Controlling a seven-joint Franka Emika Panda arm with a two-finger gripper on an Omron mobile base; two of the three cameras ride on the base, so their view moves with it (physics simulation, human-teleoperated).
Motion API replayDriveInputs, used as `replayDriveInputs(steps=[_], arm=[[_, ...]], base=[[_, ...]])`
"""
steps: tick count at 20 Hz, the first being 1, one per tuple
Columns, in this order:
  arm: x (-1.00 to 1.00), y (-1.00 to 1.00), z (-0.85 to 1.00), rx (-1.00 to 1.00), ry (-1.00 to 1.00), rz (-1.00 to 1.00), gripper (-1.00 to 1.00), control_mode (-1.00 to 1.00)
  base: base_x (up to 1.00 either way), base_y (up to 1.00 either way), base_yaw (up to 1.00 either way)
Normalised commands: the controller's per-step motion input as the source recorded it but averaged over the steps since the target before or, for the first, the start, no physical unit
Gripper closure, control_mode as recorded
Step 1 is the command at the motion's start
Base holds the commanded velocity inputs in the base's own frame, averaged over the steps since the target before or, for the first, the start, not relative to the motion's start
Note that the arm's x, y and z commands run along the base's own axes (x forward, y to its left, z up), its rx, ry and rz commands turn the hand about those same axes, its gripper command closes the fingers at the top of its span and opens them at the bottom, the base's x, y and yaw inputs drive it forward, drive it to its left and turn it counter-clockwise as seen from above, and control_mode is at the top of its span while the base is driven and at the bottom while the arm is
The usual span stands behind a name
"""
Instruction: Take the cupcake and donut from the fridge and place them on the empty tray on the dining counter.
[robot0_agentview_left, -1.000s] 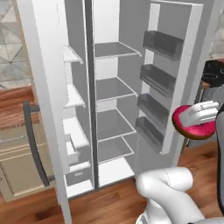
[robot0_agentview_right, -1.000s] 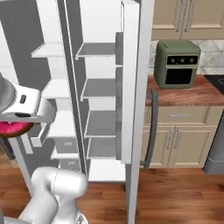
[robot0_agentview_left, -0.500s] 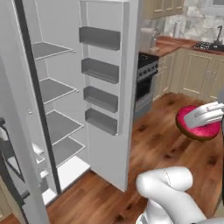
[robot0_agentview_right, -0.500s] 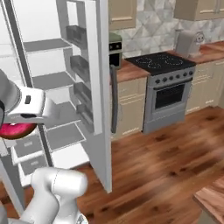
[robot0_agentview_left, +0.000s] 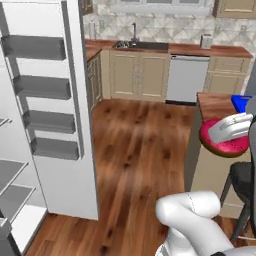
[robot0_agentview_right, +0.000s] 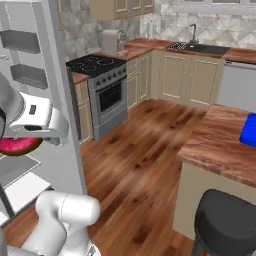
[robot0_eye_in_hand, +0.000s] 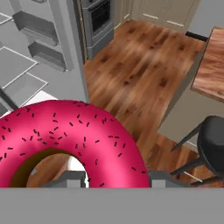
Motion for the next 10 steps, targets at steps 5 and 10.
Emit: replayDriveInputs(steps=[5,10], arm=[[0.00,0.00,0.00,0.00,0.00,0.00,1.00,1.00],[0.00,0.00,0.00,0.00,0.00,0.00,1.00,1.00]], base=[[-0.88,-0.74,-0.44],[0.26,-1.00,-0.02]])
